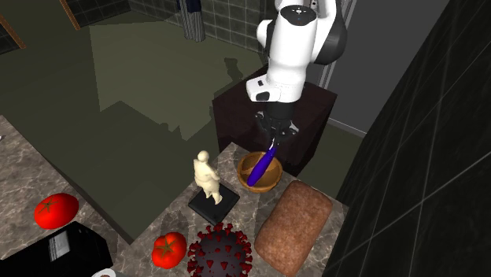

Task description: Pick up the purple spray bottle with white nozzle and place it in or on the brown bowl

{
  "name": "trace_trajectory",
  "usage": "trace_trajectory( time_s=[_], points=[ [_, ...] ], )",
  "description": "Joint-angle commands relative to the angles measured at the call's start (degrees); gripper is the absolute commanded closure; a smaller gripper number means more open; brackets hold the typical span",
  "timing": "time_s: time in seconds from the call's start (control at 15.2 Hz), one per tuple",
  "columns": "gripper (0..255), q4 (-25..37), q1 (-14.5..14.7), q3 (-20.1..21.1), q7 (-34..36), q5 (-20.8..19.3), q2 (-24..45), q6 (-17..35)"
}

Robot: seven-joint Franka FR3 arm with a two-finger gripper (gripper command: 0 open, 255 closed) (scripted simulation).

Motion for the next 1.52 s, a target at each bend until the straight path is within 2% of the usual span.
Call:
trace_trajectory(
  time_s=[0.0, 0.46, 0.99, 1.06, 1.39, 1.45],
  points=[
    [255, -0.61, 0.0, 0.05, 0.42, -0.54, 0.98, 1.54],
    [255, -3.38, 0.08, 0.09, 1.97, -2.51, 4.16, 7.19],
    [255, -3.38, 0.08, 0.08, 1.97, -2.51, 4.16, 7.19],
    [0, -3.38, 0.08, 0.08, 1.97, -2.51, 4.16, 7.19],
    [0, -3.38, 0.08, 0.08, 1.97, -2.51, 4.16, 7.19],
    [0, -2.81, 0.05, 0.14, 1.39, -1.68, 2.82, 5.41]
  ],
)
